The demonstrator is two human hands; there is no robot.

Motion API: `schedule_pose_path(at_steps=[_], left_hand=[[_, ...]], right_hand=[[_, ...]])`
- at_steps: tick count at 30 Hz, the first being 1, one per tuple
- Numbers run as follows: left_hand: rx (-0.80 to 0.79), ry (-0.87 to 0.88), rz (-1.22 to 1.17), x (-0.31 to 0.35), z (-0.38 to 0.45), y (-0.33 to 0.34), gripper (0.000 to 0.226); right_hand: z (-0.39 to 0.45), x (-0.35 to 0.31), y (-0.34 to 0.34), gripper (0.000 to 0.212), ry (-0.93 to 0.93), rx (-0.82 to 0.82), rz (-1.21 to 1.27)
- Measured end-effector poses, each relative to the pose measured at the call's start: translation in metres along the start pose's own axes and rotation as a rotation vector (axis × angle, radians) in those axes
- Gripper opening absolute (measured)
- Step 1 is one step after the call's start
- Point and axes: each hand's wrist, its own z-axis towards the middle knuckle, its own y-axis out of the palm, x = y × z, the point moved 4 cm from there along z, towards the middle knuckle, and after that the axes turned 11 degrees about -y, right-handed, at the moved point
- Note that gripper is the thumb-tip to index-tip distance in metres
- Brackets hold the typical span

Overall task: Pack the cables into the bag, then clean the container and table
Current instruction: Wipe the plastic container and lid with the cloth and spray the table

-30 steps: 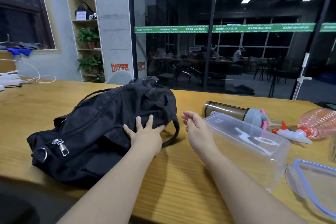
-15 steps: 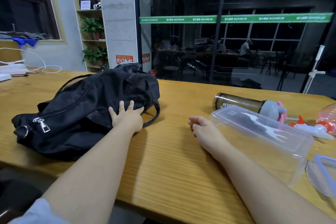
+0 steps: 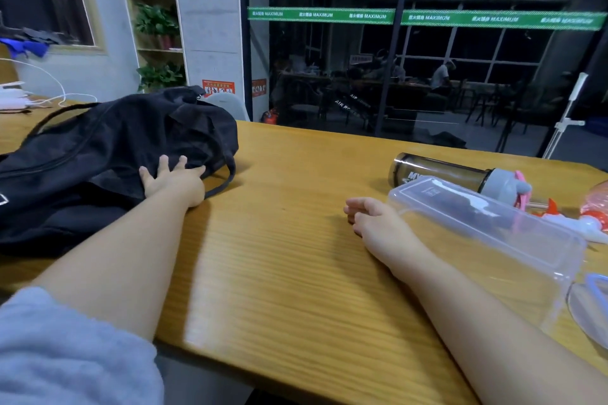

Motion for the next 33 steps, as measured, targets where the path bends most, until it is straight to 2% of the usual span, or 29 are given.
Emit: schedule_pose_path(at_steps=[4,8,13,16,19,23,26,28,31,33], left_hand=[[0.044,-0.068,-0.042,-0.009,0.007,0.002,0.068],[0.183,-0.037,-0.145,-0.009,0.001,0.002,0.062],[0.397,0.016,-0.507,0.001,-0.023,-0.013,0.048],[0.492,0.181,-0.722,0.026,-0.052,-0.033,0.037],[0.5,0.409,-0.852,0.056,-0.092,-0.05,0.033],[0.394,0.535,-1.017,0.1,-0.154,-0.062,0.033],[0.172,0.54,-1.187,0.134,-0.192,-0.061,0.036],[-0.06,0.453,-1.33,0.153,-0.209,-0.058,0.038],[-0.375,0.152,-1.745,0.172,-0.233,-0.063,0.041],[-0.426,-0.011,-1.988,0.173,-0.24,-0.064,0.041]], right_hand=[[0.003,0.004,0.0,0.039,-0.015,0.009,0.008],[0.005,0.001,0.004,0.039,-0.027,-0.004,-0.026],[-0.003,-0.011,0.001,0.033,-0.043,0.021,0.006],[-0.009,-0.027,-0.006,0.03,-0.117,0.094,0.041],[-0.017,-0.048,-0.018,0.028,-0.217,0.181,0.083],[-0.032,-0.069,-0.041,0.026,-0.313,0.277,0.11],[-0.045,-0.079,-0.063,0.023,-0.355,0.331,0.13],[-0.055,-0.084,-0.081,0.021,-0.394,0.375,0.119],[-0.077,-0.08,-0.118,0.023,-0.457,0.487,0.084],[-0.095,-0.069,-0.143,0.027,-0.482,0.575,0.009]])
